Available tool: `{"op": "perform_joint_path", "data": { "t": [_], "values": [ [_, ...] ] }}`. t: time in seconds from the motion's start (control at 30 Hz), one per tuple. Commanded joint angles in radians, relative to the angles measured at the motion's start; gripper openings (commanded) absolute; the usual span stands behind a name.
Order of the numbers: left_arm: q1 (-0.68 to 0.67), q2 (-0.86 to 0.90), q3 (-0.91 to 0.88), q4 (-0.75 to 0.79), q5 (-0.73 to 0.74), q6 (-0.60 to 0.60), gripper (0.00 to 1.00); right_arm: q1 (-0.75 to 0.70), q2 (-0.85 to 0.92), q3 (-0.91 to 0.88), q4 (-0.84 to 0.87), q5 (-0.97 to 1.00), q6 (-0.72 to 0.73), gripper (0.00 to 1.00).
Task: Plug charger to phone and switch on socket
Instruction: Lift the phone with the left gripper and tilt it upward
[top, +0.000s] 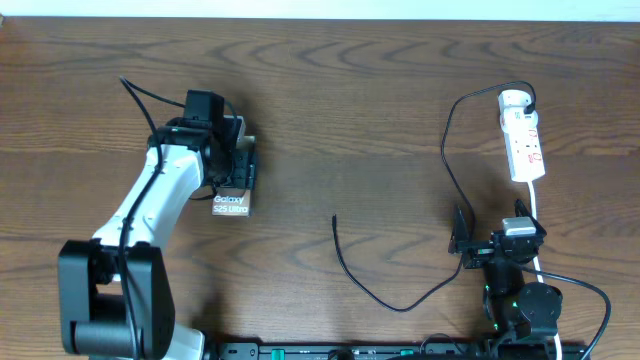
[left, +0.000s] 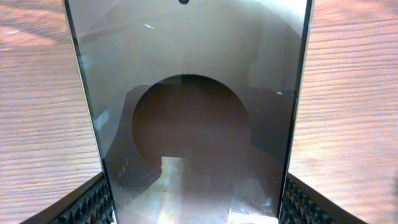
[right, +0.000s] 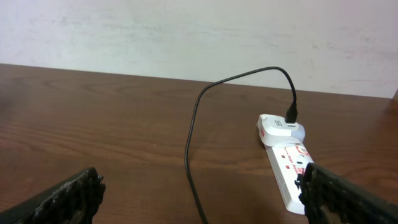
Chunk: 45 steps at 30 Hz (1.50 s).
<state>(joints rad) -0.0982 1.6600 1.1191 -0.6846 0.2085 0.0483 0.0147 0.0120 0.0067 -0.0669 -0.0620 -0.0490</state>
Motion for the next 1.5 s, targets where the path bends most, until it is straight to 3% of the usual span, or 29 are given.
{"op": "perform_joint_path", "data": {
  "t": [0.0, 0.27, 0.53, 0.83, 1.0, 1.27, 1.47],
  "values": [
    [0.002, -0.053, 0.038, -0.003, 0.180, -0.040, 0.07, 0.006, -0.003, -0.001, -0.004, 0.007, -0.012, 0.99],
    [0.017, -0.074, 0.081, 0.015, 0.495, -0.224, 0.07, 0.006, -0.003, -0.001, -0.004, 0.007, -0.012, 0.99],
    [0.080, -0.074, 0.086, 0.180, 0.778, -0.649, 0.07, 0.006, -0.003, -0.001, -0.004, 0.007, -0.012, 0.99],
    [0.108, -0.074, 0.086, 0.219, 0.814, -1.152, 0.07, 0.006, -0.003, -0.001, -0.004, 0.007, -0.012, 0.99],
    [0.108, -0.074, 0.086, 0.220, 0.909, -1.413, 0.07, 0.006, -0.003, -0.001, -0.004, 0.007, -0.012, 0.99],
    [0.108, -0.074, 0.086, 0.220, 1.065, -1.740, 0.07, 0.006, -0.003, -0.001, -0.004, 0.007, -0.012, 0.99],
    [0.108, -0.074, 0.086, 0.220, 1.133, -1.843, 0.07, 0.006, -0.003, -0.001, -0.004, 0.007, -0.012, 0.99]
  ]
}}
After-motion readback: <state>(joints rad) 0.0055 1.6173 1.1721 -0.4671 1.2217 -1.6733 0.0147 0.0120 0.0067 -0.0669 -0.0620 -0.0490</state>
